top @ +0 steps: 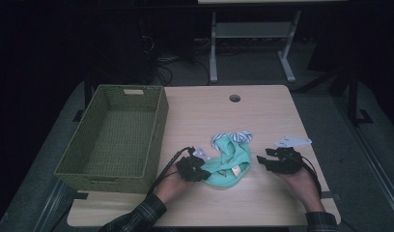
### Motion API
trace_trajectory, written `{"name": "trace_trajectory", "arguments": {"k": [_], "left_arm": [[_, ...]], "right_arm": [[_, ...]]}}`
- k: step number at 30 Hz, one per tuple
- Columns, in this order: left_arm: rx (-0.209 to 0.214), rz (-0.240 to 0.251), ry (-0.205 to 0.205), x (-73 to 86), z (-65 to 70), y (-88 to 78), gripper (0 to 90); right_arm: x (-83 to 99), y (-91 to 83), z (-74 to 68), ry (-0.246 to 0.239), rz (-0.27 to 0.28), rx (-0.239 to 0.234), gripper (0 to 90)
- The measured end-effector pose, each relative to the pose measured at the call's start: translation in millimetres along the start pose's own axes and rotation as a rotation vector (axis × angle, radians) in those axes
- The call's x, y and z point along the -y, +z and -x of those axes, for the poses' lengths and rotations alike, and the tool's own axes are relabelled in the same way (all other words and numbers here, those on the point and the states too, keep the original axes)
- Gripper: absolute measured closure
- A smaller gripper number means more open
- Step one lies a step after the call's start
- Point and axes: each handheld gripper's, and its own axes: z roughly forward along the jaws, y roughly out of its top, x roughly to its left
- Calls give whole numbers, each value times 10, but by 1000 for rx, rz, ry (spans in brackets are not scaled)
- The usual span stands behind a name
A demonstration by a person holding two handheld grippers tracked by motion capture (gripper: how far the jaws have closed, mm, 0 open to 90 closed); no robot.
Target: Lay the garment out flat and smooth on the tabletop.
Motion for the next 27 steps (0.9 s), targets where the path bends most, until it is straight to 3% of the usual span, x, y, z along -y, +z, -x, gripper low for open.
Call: {"name": "trace_trajectory", "arguments": {"k": [4, 5, 14, 20, 27], "left_arm": [[-2, 12, -16, -3, 17, 10, 896], [-4, -3, 3, -6, 6, 1, 896], [-5, -6, 4, -8, 10, 1, 895], [-9, -7, 13, -10, 2, -1, 896], [-8, -1, -1, -10, 15, 4, 896]], "right_arm": [[-74, 45, 4, -14, 4, -5, 556], [-95, 55, 0, -16, 4, -8, 568], [-252, 195, 29, -25, 8, -13, 643], [-327, 295, 98, -20, -6, -21, 668], [-410, 458, 213, -18, -26, 1, 696]]}}
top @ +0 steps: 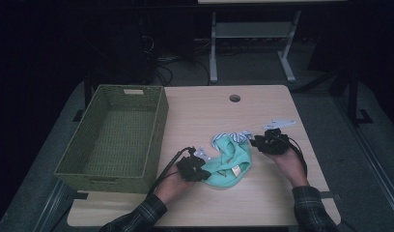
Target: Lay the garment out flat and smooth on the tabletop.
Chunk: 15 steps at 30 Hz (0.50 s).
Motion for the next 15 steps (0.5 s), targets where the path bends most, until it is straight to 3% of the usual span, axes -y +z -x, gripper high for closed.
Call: {"name": "trace_trajectory", "arguments": {"k": [5, 15], "left_arm": [[-1, -2, -2, -1, 7, 0, 896], [-5, 2, -4, -5, 17, 6, 896]], "right_arm": [[-45, 106, 85, 5, 1, 1, 721], [-121, 300, 111, 27, -19, -29, 727]]}}
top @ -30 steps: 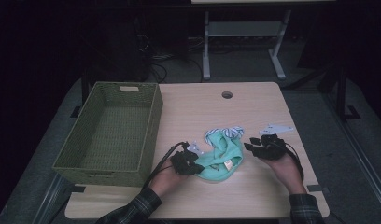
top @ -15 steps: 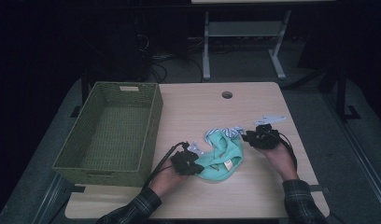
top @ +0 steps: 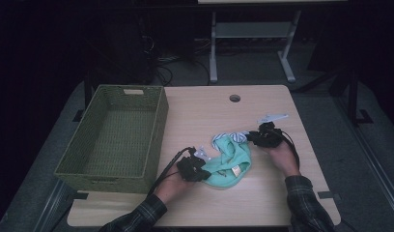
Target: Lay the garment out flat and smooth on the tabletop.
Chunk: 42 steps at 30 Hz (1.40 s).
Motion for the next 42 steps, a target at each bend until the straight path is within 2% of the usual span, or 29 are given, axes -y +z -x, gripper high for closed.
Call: {"name": "trace_trajectory", "arguments": {"k": [2, 6, 12, 13, 15, 19, 26, 30, 33, 42], "left_arm": [[-1, -4, 6, -2, -3, -2, 896], [0, -9, 10, -3, -7, -5, 896], [1, -9, 10, -3, -8, -5, 896], [1, -2, 1, -2, -3, 0, 896], [1, -9, 11, -3, -8, -4, 896], [-1, -9, 11, -4, -6, -4, 896], [-1, -10, 11, -6, -5, -4, 896], [-2, -10, 13, -6, -5, -4, 896], [-3, -12, 14, -6, -4, -5, 896], [-4, -19, 24, -6, -12, -11, 897]], "right_arm": [[-9, 39, 1, -17, 0, -5, 725], [-6, 109, -1, -1, -20, -15, 708], [37, 200, -5, -2, -40, -31, 711], [36, 201, -7, 6, -40, -32, 721], [27, 202, -14, -9, -50, -21, 751], [23, 204, -30, -28, -57, -23, 876], [-20, 144, -45, -37, -60, -9, 898], [-46, 113, -12, -57, -60, 22, 900], [-51, 93, 33, -54, -64, 50, 900], [5, 60, 188, -17, -90, 132, 900]]}}
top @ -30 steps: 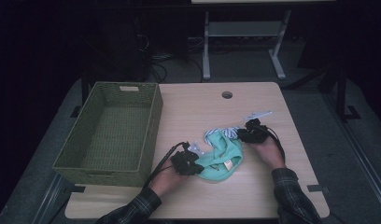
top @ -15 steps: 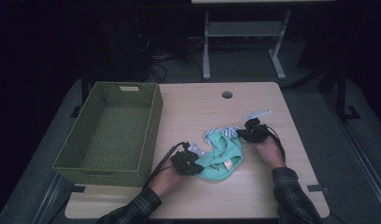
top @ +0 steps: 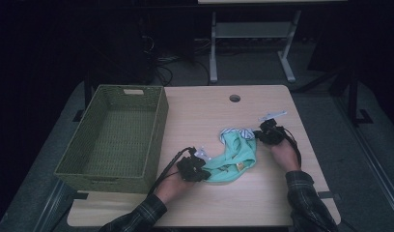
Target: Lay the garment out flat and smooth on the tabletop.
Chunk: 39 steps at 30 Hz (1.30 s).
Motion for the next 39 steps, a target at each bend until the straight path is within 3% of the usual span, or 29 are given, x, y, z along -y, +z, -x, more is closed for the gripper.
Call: {"name": "trace_trajectory", "arguments": {"k": [4, 6, 13, 19, 22, 27, 33, 39], "left_arm": [[5, 8, -21, -1, 8, 6, 896], [3, 0, -6, -4, -1, 1, 896], [1, 0, -8, -7, 1, 4, 896], [1, -7, -1, -9, -4, 0, 896], [2, -9, -1, -10, -5, -1, 896], [4, -1, -9, -10, -3, 6, 896], [9, 9, -26, -10, 3, 14, 896], [11, 8, -34, -11, 2, 12, 896]], "right_arm": [[44, 7, 18, 25, 11, -41, 895], [26, -28, 1, 22, 27, -56, 880], [-177, -248, -26, 10, 98, -82, 758], [-393, -329, -251, -24, 135, -157, 735], [-463, -298, -389, -58, 144, -182, 730], [-512, -196, -543, -74, 120, -210, 730], [-495, -74, -612, -78, 96, -218, 730], [-418, 161, -694, -77, 31, -215, 729]]}}
